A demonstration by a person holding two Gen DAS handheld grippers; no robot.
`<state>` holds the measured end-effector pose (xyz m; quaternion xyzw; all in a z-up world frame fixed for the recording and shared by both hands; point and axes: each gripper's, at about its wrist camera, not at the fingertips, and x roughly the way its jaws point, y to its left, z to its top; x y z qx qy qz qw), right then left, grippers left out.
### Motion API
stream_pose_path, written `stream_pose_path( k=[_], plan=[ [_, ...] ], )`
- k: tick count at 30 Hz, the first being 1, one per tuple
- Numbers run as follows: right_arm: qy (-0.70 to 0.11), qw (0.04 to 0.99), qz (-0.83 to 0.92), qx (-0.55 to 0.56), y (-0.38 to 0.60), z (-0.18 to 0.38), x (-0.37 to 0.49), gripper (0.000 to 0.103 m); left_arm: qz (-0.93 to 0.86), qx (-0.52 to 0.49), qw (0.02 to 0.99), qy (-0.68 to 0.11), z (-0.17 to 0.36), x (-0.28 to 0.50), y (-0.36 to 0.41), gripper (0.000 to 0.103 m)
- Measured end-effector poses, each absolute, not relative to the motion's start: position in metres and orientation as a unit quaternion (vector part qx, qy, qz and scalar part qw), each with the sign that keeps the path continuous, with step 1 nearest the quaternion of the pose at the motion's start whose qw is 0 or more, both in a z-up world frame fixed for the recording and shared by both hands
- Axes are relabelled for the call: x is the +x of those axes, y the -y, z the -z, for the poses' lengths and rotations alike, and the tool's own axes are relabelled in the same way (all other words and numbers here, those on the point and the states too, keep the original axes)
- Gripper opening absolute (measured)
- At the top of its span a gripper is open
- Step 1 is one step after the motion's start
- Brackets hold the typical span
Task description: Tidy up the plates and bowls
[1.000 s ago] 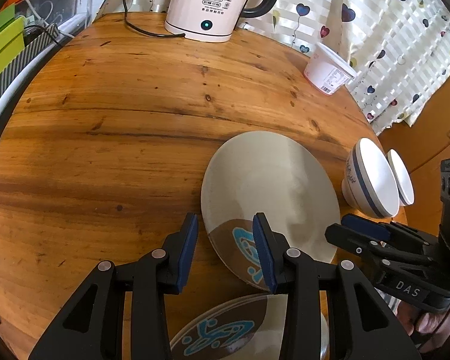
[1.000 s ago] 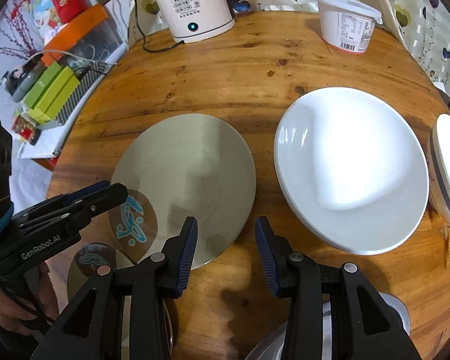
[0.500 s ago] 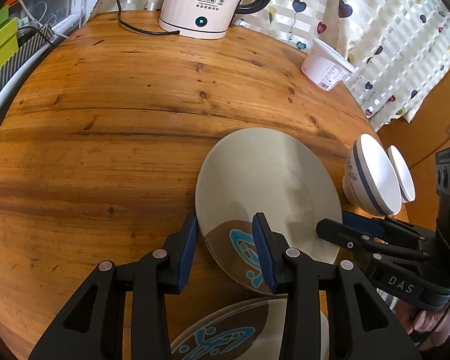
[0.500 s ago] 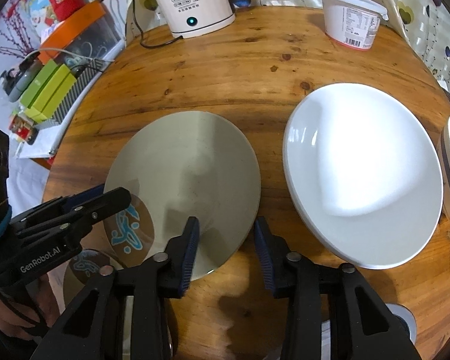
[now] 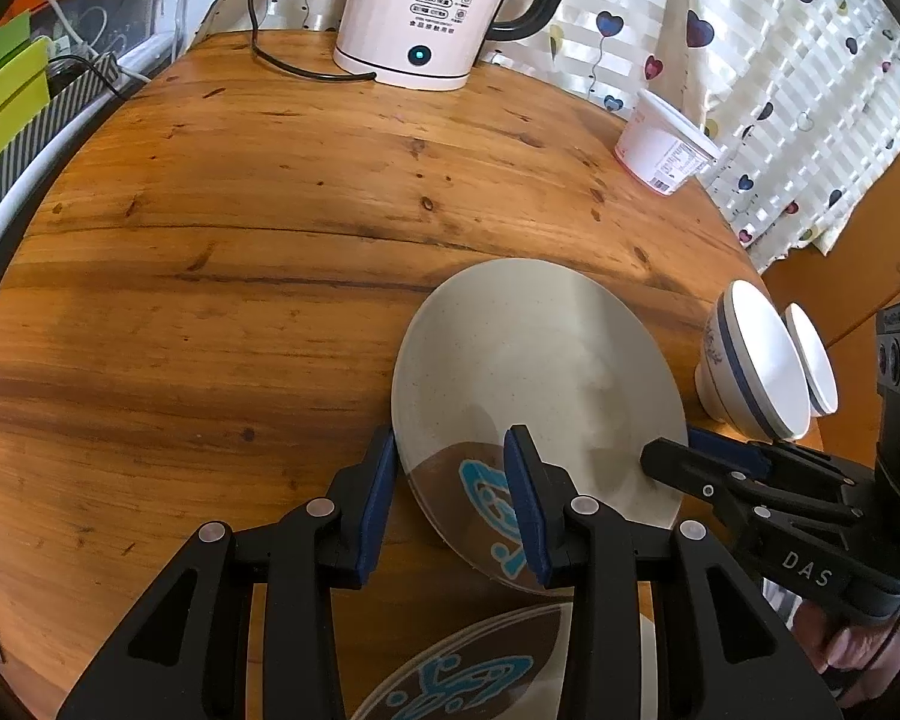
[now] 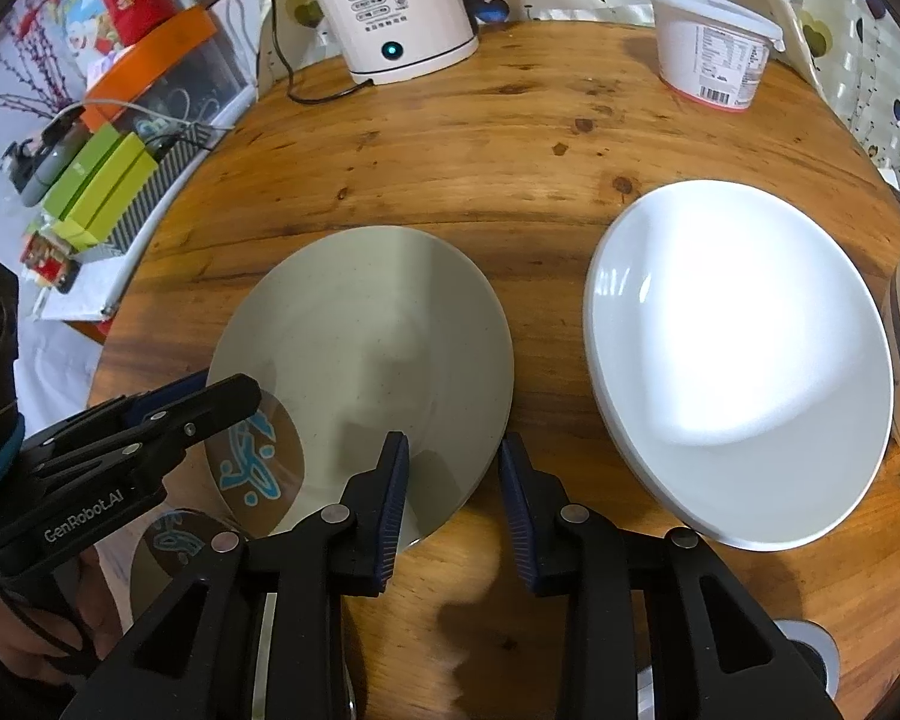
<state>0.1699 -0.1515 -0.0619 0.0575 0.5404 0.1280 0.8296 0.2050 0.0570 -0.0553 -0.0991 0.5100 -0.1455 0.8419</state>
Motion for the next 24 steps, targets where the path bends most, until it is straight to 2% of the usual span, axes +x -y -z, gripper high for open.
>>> stream_pose_path(
  k=[24],
  plan=[
    [-0.517, 0.843, -0.139, 0.050, 0.142, 0.048, 0.172, 0.030, 0.132, -0.110, 0.852, -0.494, 0.044, 0.203, -0.070, 0.038]
  ],
)
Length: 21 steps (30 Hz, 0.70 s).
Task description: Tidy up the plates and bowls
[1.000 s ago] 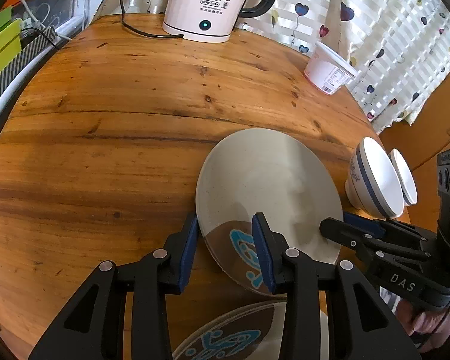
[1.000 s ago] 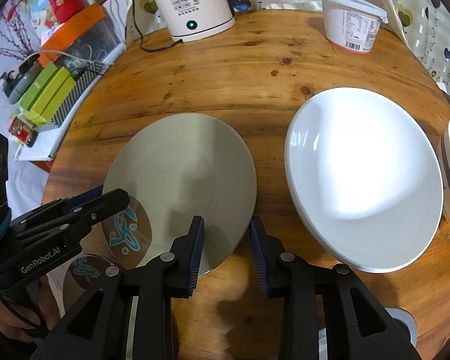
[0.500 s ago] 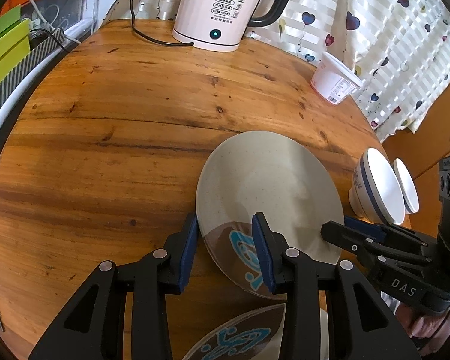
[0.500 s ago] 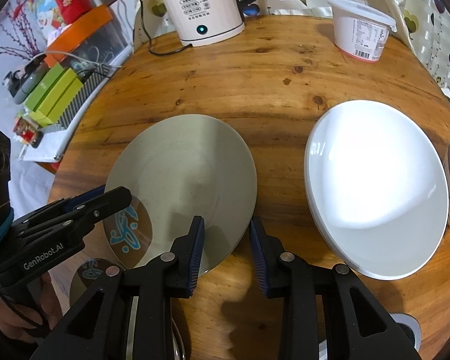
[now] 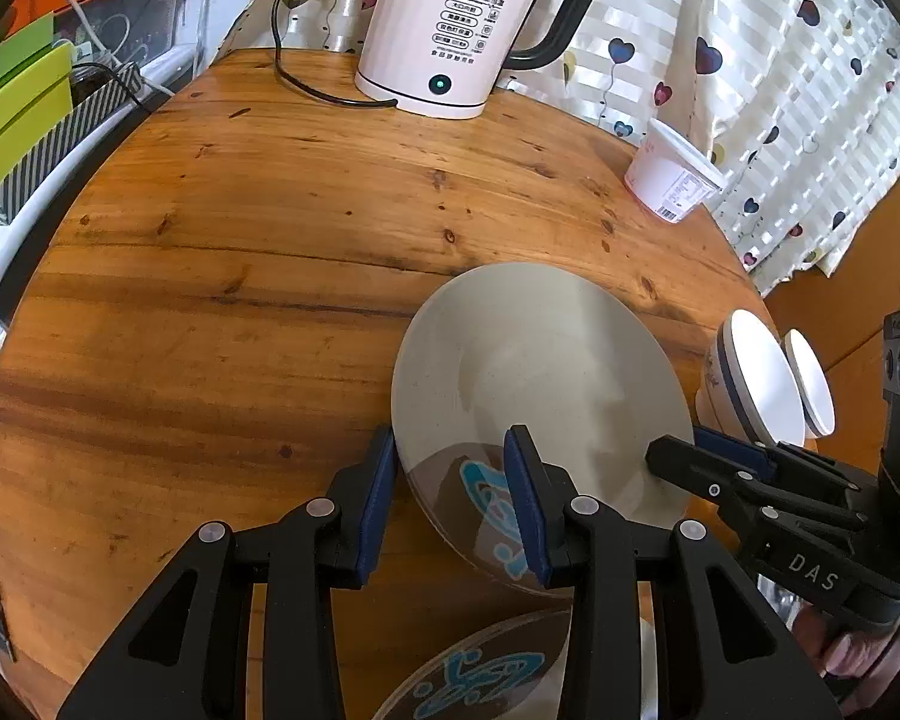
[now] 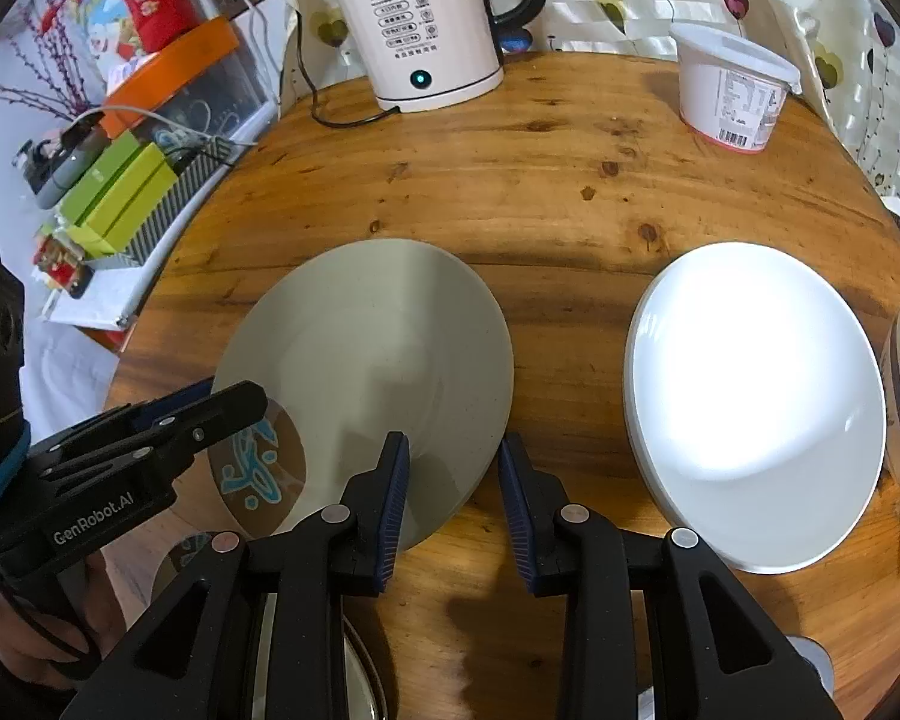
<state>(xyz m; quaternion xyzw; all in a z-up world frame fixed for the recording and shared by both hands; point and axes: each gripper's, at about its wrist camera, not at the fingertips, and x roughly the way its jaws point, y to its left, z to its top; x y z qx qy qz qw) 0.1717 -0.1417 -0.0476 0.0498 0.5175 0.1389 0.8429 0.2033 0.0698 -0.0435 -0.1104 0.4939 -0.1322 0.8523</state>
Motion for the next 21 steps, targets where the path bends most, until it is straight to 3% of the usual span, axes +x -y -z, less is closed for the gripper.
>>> stream_pose_path(
  k=[21],
  plan=[
    [-0.508, 0.845, -0.161, 0.045, 0.134, 0.034, 0.150, 0.030, 0.117, -0.121, 0.860, -0.483, 0.028, 0.167, -0.077, 0.038]
  ],
)
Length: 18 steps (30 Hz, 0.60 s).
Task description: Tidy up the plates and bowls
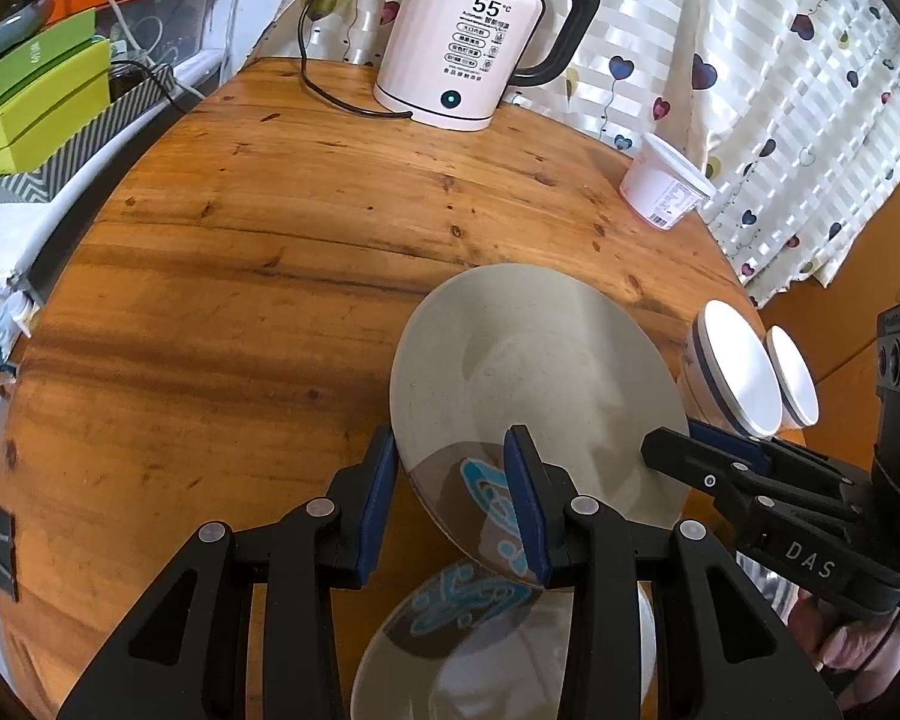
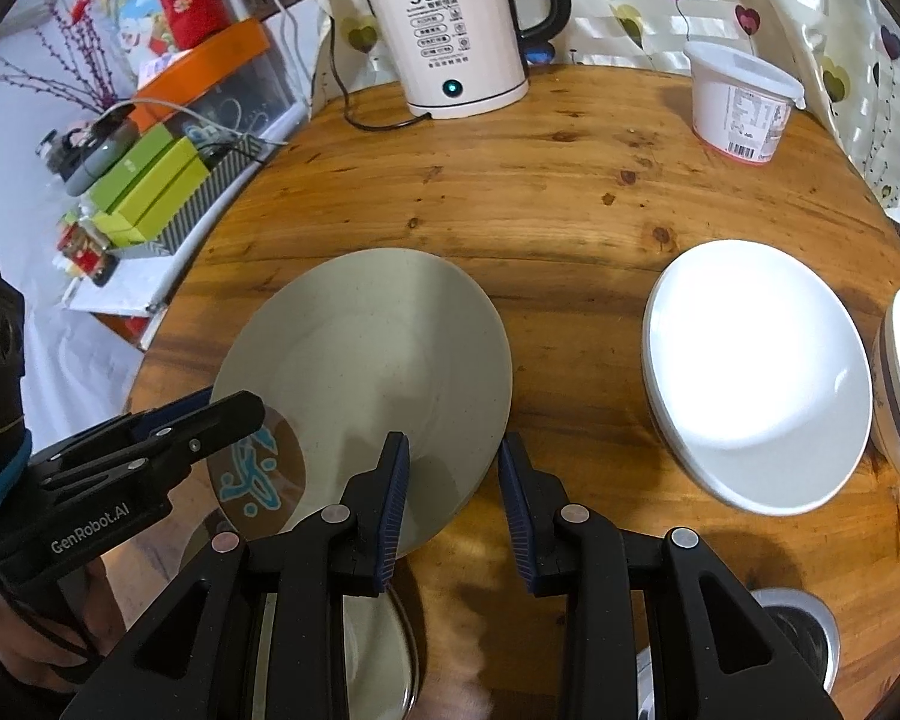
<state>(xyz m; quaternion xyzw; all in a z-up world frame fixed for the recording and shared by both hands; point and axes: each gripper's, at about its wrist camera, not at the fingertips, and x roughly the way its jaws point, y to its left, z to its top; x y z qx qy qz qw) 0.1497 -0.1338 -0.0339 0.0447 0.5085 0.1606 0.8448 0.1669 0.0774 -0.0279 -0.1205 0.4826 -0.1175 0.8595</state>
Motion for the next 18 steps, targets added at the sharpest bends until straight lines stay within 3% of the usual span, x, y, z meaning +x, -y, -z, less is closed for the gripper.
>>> stream_pose_path(
  k=[18],
  plan=[
    [-0.509, 0.840, -0.186, 0.028, 0.126, 0.034, 0.102, 0.030, 0.093, -0.125, 0.864, -0.479, 0.026, 0.108, -0.083, 0.038]
  ],
)
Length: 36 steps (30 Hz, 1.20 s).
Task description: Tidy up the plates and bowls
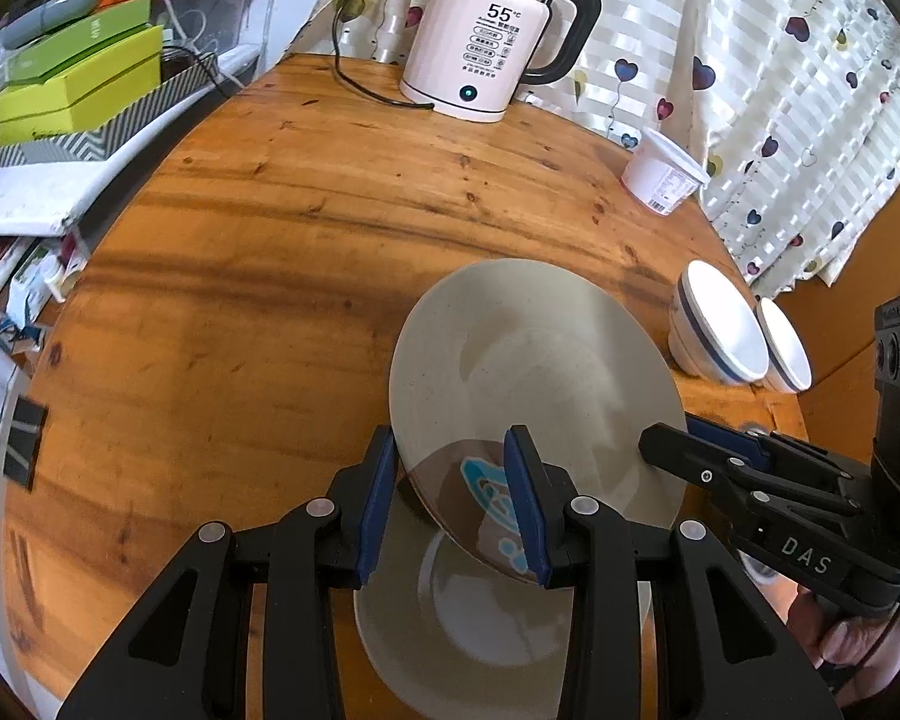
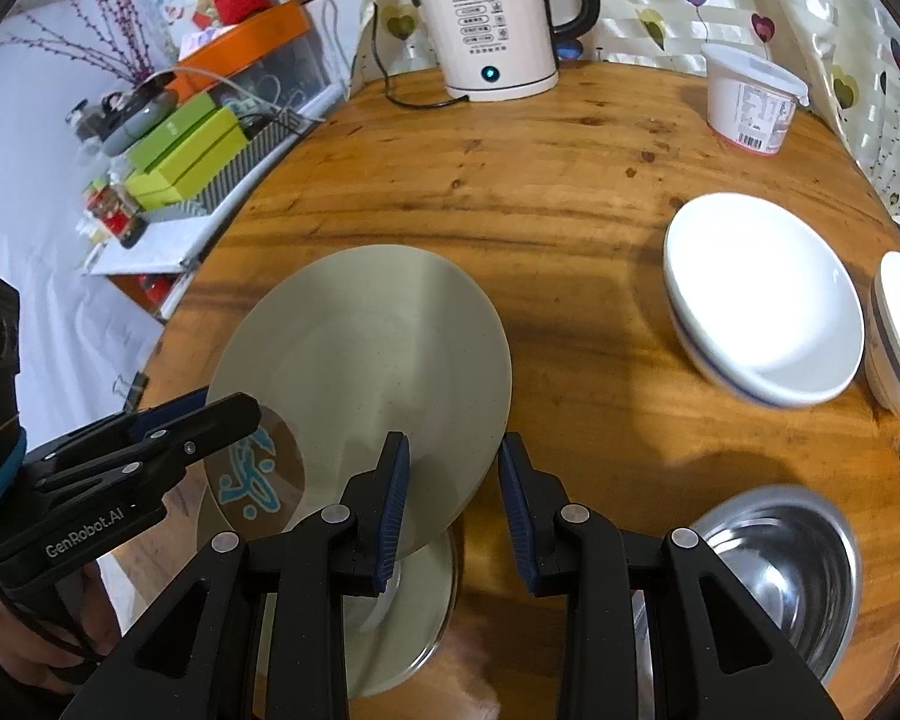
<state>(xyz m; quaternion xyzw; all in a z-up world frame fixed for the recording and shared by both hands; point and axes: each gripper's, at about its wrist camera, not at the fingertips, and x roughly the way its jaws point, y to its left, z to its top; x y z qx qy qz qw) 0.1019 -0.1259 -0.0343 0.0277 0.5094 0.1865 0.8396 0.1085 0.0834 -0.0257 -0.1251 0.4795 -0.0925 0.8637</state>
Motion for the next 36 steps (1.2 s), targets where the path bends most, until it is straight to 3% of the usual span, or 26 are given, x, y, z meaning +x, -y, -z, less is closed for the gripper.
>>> stream_pose_path(
  k=[36],
  plan=[
    [-0.521, 0.829, -0.205, -0.007, 0.113, 0.049, 0.049, 0.030, 0.053, -0.125, 0.865, -0.482, 0.036, 0.043, -0.080, 0.038]
  ],
)
